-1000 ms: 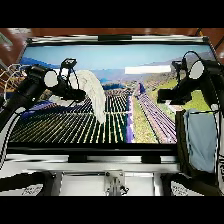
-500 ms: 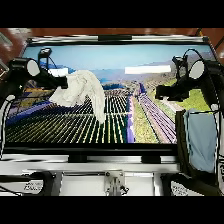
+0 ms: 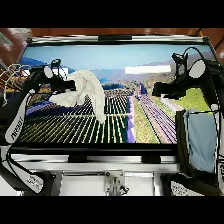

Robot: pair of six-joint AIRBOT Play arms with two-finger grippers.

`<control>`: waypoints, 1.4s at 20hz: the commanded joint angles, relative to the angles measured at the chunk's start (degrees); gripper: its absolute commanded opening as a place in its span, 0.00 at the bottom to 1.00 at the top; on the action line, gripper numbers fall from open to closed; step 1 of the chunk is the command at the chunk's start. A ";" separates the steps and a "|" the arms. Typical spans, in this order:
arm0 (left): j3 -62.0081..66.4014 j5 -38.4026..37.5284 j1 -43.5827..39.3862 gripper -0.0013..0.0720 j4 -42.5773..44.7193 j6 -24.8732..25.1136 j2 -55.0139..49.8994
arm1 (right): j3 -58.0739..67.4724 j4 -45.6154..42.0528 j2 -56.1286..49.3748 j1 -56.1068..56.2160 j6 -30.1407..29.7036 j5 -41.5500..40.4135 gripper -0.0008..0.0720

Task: Fold the shirts.

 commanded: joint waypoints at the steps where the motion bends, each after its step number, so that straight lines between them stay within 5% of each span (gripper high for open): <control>1: 0.35 3.41 -1.03 0.99 -1.44 -0.98 -3.39 | 0.04 0.28 -0.02 0.04 0.00 -0.22 0.90; 2: 0.35 4.09 -1.07 0.88 -1.46 -0.96 -3.41 | 0.04 0.28 -0.02 0.04 0.00 -0.22 0.90; 4: 1.20 3.45 -1.05 0.19 -1.51 -0.92 -3.32 | 0.04 0.28 -0.02 0.04 -0.02 -0.96 0.90; 5: 2.91 1.62 -1.07 0.07 -1.55 -0.90 -3.23 | 0.04 0.15 -0.02 0.04 -0.50 -2.08 0.90; 8: 12.22 -4.00 -1.75 0.07 -4.55 2.14 -0.59 | 0.42 -0.22 0.17 -0.11 -2.40 -9.88 0.90; 11: 23.04 -7.15 -5.75 0.07 -5.60 8.94 8.17 | 5.79 -0.68 0.44 -0.74 -2.40 -8.92 0.90; 16: 19.91 -9.90 -18.88 0.07 -5.55 9.38 27.91 | 16.26 -7.26 6.23 -5.79 -2.38 -6.64 0.90; 24: 1.86 -27.02 -35.23 0.07 1.31 2.67 32.26 | 18.56 -7.67 14.86 -13.94 -6.75 7.34 0.90; 28: -14.56 -15.96 -36.26 0.09 7.72 -4.81 31.63 | 11.72 2.47 13.31 -13.94 -9.11 11.80 0.90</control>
